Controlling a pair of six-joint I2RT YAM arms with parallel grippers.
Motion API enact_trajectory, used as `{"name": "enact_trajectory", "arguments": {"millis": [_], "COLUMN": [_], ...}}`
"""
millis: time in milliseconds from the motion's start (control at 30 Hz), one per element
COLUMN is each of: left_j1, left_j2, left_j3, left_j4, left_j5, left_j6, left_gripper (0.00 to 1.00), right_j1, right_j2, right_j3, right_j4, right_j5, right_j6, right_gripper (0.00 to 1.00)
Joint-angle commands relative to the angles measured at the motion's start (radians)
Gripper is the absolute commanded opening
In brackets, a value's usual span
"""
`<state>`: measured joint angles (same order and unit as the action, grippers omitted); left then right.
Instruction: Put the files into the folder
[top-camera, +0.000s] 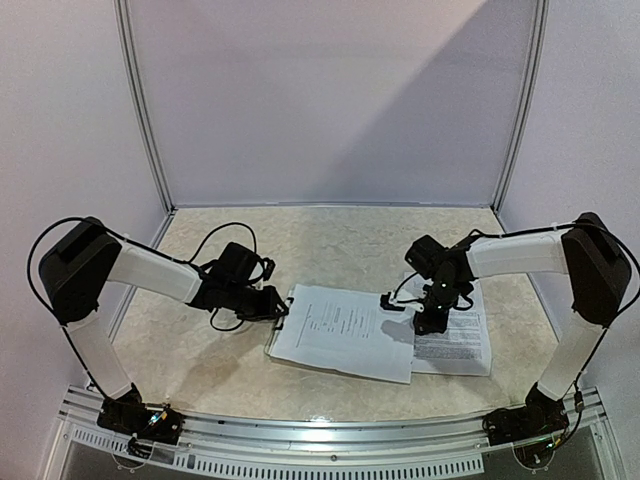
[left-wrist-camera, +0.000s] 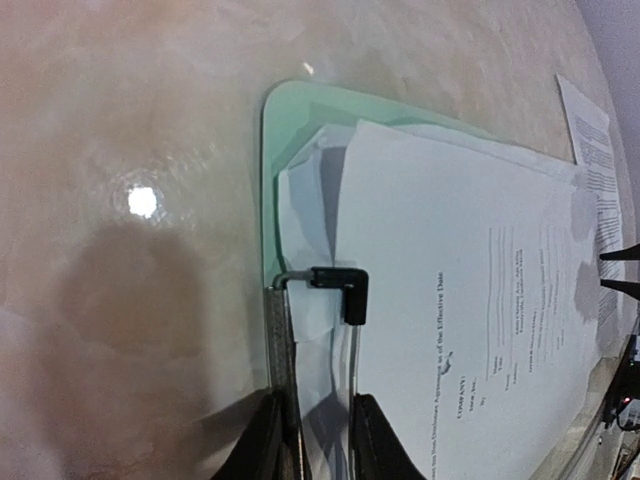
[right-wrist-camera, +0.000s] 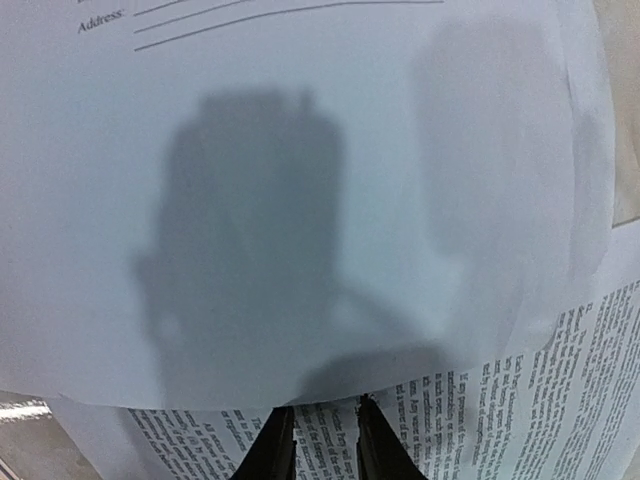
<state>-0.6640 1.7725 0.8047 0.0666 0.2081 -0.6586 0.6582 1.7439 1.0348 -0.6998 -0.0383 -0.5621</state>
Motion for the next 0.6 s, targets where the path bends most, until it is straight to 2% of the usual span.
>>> {"name": "enact_trajectory", "arguments": {"millis": [0,433,567], "left_j1": [-0.019,-0.019,-0.019], "left_j2": [0.01,0.003,0.001], "left_j3": [-0.047,-0.048,-0.048], "left_j4": [-0.14,-0.147,-0.152], "left_j5": [0.007,0.004,0.0], "left_j6": [-0.015,-0.015,-0.014], "left_gripper": [0.0,0.0,0.0], "right_j1": [0.032,0.034,0.035], "right_j2": [0.043,0.044,0.004], "right_j3": [0.045,0.081,0.058], "right_j4": [0.02,0.008,-0.023], "right_j5": [-0.031,-0.009,0.011], "right_j6": [0.017,0.032,0.023], "right_gripper": [0.22,0.25,0.32]}}
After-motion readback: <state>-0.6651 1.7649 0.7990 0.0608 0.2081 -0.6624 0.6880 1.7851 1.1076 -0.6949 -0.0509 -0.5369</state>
